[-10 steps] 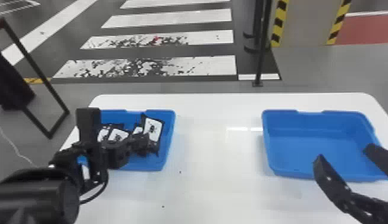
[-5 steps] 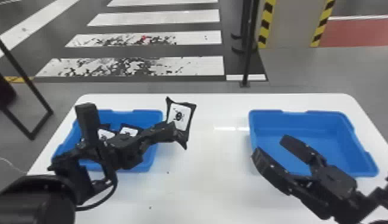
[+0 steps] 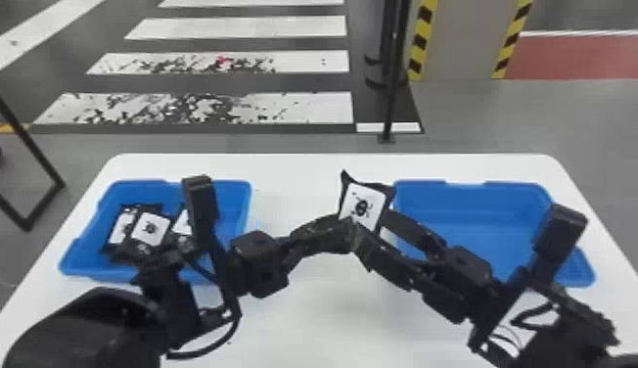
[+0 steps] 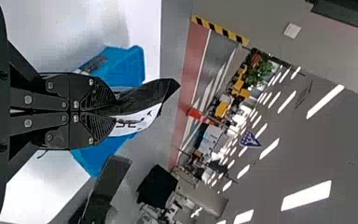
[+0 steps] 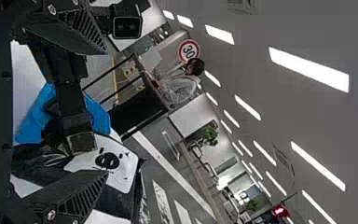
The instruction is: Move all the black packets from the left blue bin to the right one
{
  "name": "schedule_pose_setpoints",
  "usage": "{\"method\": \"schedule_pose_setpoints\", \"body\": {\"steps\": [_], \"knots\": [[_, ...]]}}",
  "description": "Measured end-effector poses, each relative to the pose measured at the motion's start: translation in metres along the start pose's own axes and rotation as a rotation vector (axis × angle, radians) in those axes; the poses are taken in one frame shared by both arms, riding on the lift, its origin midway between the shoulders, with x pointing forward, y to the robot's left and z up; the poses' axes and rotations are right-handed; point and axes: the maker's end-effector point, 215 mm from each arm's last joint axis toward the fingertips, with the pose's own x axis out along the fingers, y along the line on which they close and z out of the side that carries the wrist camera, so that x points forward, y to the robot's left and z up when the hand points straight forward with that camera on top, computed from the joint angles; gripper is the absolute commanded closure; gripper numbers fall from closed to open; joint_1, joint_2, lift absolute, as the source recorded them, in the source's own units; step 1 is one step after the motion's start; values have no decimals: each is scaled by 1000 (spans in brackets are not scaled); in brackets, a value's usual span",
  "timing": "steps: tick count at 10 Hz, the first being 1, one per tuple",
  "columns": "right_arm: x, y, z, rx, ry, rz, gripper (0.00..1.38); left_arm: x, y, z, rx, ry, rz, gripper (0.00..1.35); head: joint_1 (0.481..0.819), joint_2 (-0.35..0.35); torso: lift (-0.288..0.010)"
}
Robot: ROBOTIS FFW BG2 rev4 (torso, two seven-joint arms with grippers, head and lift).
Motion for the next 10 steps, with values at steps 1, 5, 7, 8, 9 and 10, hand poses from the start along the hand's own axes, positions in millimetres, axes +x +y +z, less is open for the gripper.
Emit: {"method": "schedule_pose_setpoints", "body": {"steps": [1,5,7,8,9,10], "knots": [[4,-11,2,-3,4,-8,107,7,-11,-5,-1,11,-26,1208,695,1,-140],[-8,-71,19,-46,4,-129,102,11,-25,-10,-11,21,-59,1208,695,-72,-140],[-25,-91,26,-63,-7,-193,102,8,-21,-8,-9,16,-50,1208,695,-101,-140],[-29,-95,28,-62,-8,-207,104,7,-20,-7,-9,15,-48,1208,695,-110,-140],[-29,-95,25,-51,3,-205,104,7,-21,-8,-10,17,-52,1208,695,-111,-140],[-25,-93,22,-40,11,-196,105,10,-25,-8,-11,18,-62,1208,695,-111,-140]]}}
